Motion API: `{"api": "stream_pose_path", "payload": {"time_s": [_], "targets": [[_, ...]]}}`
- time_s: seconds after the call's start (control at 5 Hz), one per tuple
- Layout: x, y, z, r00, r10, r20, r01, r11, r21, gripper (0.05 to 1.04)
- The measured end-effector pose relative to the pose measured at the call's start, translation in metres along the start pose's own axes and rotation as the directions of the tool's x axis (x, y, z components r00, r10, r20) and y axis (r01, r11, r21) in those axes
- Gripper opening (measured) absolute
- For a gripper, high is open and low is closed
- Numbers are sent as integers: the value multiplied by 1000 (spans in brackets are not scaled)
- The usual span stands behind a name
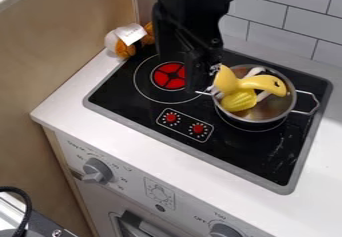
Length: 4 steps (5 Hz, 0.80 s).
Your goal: Moved the sushi to below the right burner
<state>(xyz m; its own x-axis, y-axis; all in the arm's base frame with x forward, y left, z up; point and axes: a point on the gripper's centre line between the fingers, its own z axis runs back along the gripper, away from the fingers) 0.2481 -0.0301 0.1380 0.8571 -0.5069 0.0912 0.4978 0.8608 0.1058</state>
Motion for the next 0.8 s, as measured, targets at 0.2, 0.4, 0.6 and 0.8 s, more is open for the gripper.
{"api": "stream_pose_path", "payload": {"time_s": [0.2,0.4,0.6,0.8], "targets": [[-3,-1,-6,1000,9,-26,-9,1000,-5,998],[-5,-9,-10,998,13,-54,-11,999,40,998],[-5,-17,-12,997,21,-69,-16,997,75,998],[-8,-21,-11,996,23,-90,-17,997,71,998]]}}
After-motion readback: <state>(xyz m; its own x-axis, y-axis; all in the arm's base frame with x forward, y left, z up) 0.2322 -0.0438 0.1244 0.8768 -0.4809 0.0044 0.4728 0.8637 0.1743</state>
